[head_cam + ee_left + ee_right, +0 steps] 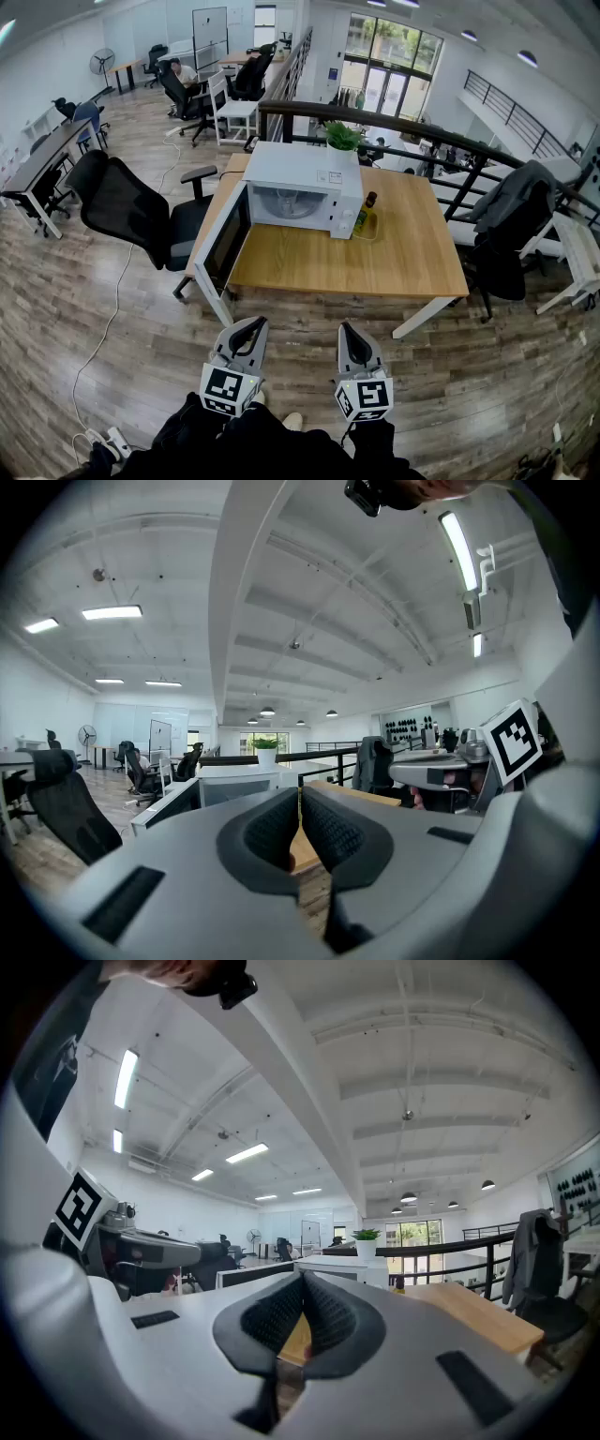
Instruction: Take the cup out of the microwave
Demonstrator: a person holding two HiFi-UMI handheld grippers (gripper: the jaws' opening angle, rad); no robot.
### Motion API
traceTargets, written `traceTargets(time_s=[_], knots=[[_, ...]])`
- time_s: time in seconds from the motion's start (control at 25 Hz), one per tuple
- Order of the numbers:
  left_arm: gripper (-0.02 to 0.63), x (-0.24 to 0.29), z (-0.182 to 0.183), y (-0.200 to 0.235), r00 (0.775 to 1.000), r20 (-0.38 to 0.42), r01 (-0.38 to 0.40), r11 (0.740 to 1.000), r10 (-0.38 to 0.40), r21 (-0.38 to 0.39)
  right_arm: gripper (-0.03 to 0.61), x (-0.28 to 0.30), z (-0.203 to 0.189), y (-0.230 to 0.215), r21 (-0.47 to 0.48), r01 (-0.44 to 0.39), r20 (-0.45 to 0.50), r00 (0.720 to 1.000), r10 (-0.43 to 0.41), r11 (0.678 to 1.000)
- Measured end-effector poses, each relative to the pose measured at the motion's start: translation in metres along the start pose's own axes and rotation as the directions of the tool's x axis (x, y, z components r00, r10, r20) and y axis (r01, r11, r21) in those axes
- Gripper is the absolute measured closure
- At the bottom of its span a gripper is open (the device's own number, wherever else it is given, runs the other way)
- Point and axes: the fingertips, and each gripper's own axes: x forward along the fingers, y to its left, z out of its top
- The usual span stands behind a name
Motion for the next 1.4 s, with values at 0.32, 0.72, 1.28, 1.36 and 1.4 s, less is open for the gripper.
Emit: traceTargets(time_s=[0.32, 0.72, 1.28, 1.36, 1.4], knots=[[0.583, 0.001, 0.003, -0.009, 1.000, 0.004, -0.001, 1.000, 0.001, 0.006, 0.564, -0.007, 0.001, -0.003, 0.030, -0.007, -0.005, 1.000, 0.007, 1.000], [0.583, 0.012, 0.015, -0.021, 0.999, 0.031, -0.008, 1.000, 0.008, 0.018, 0.563, -0.013, 0.008, -0.019, -0.006, -0.012, -0.002, 1.000, 0.012, 1.000], [0.583, 0.096, 0.011, 0.020, 1.000, 0.002, -0.010, 1.000, 0.010, 0.012, 0.563, 0.073, -0.003, -0.063, 0.014, -0.001, -0.015, 1.000, 0.001, 1.000], [0.583, 0.117, 0.011, 0.035, 1.000, -0.003, -0.007, 1.000, 0.007, 0.010, 0.563, 0.095, -0.003, -0.070, 0.017, 0.003, -0.016, 1.000, -0.003, 1.000], [0.583, 0.126, 0.011, 0.042, 1.000, -0.007, -0.003, 1.000, 0.003, 0.008, 0.563, 0.107, -0.003, -0.074, 0.021, 0.004, -0.016, 1.000, -0.004, 1.000]])
